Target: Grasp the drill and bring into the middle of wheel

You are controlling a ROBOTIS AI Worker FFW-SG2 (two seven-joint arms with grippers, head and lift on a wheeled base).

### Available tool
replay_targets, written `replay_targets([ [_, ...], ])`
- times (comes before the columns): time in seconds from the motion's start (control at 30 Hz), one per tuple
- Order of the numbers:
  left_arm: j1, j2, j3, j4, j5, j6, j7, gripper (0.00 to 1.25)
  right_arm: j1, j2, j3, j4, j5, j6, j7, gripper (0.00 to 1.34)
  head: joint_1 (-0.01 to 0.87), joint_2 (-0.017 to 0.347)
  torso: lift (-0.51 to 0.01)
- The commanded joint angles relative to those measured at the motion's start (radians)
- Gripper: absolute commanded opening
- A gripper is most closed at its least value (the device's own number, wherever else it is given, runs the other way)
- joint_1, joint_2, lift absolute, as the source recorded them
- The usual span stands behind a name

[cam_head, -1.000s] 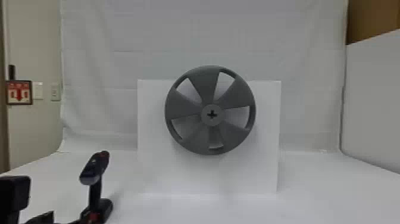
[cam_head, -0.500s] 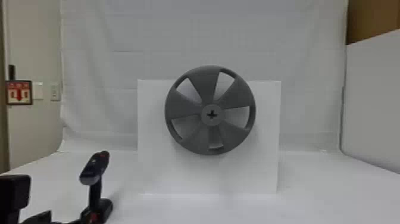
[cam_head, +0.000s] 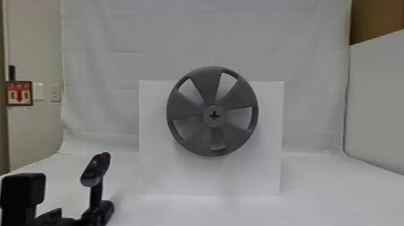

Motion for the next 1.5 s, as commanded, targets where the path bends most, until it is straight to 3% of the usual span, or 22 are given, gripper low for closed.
replay_targets([
  [0.0,-0.015,-0.004,-0.007,0.031,0.001,-0.024,0.009,0.90,0.001,0.004,0.002,0.000,0.005,0.000,0.000,1.07,0.054,0.031,-0.403],
  [1.47,-0.159,-0.007,-0.053,0.366,0.004,-0.289,0.077,0.89,-0.009,0.002,0.038,0.006,0.028,0.003,0.000,1.07,0.054,0.031,-0.403],
])
